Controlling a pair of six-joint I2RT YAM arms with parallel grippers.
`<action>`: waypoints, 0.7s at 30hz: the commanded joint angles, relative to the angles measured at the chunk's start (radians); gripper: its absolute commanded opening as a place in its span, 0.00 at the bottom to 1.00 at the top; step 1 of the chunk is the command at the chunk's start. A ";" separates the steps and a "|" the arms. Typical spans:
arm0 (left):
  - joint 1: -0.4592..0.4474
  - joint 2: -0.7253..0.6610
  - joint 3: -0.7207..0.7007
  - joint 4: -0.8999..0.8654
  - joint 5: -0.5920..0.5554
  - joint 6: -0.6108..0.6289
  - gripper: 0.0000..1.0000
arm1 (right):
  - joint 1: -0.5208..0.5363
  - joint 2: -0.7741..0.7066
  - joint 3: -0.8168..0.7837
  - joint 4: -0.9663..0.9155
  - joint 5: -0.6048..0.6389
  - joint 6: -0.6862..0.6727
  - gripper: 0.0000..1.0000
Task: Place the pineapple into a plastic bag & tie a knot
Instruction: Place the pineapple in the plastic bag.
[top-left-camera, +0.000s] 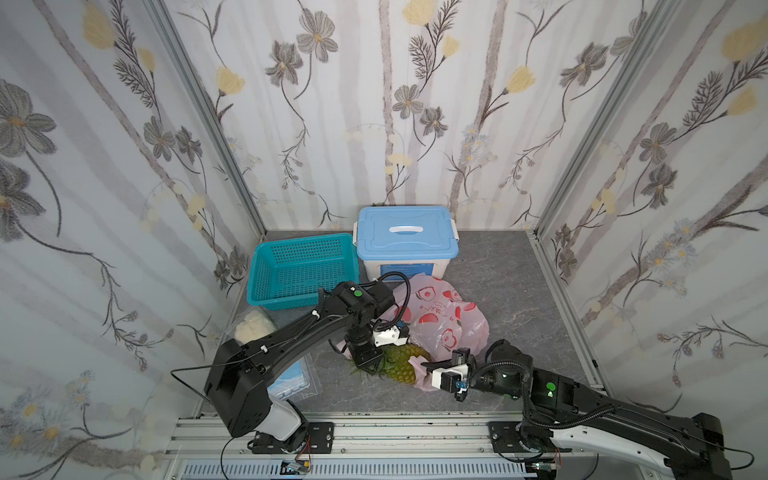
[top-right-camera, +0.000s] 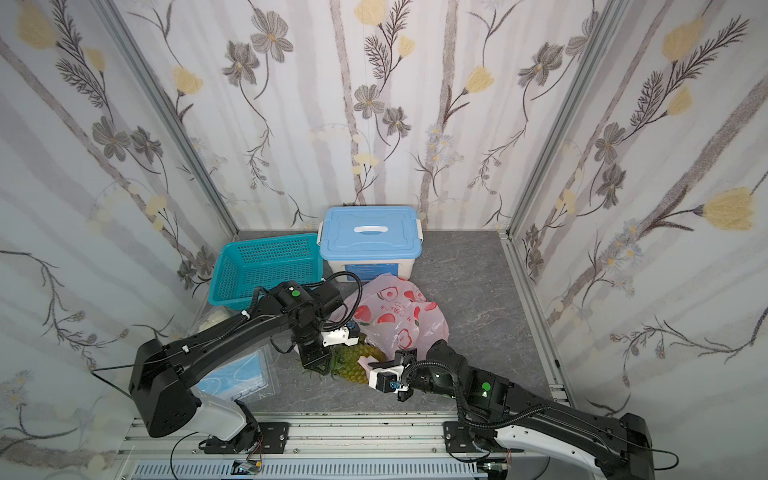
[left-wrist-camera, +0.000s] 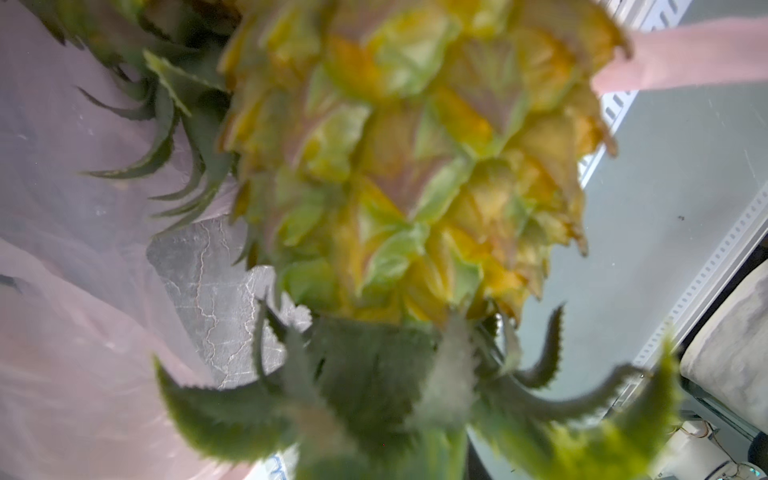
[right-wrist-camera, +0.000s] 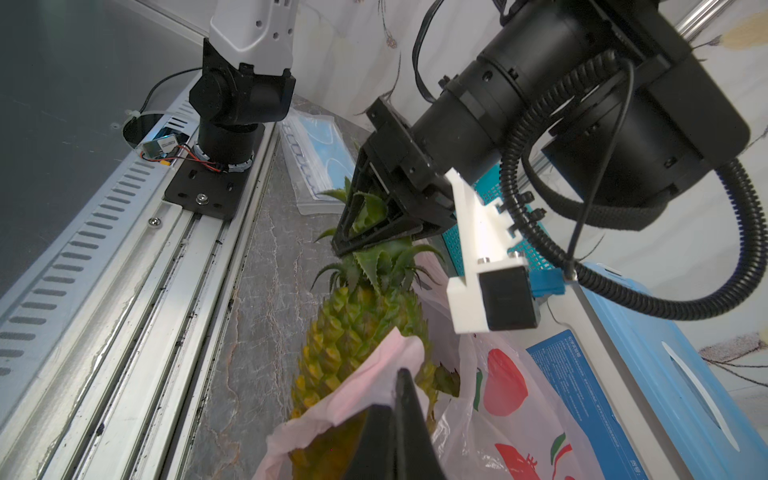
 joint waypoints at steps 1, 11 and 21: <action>0.001 0.046 0.045 0.055 -0.025 -0.078 0.00 | -0.001 0.010 0.016 0.135 -0.049 0.023 0.00; 0.002 0.062 0.061 0.348 0.030 -0.365 0.00 | 0.027 0.051 0.020 0.157 -0.106 -0.013 0.00; -0.013 0.134 0.022 0.649 0.066 -0.559 0.00 | 0.044 0.050 -0.054 0.184 -0.057 0.024 0.00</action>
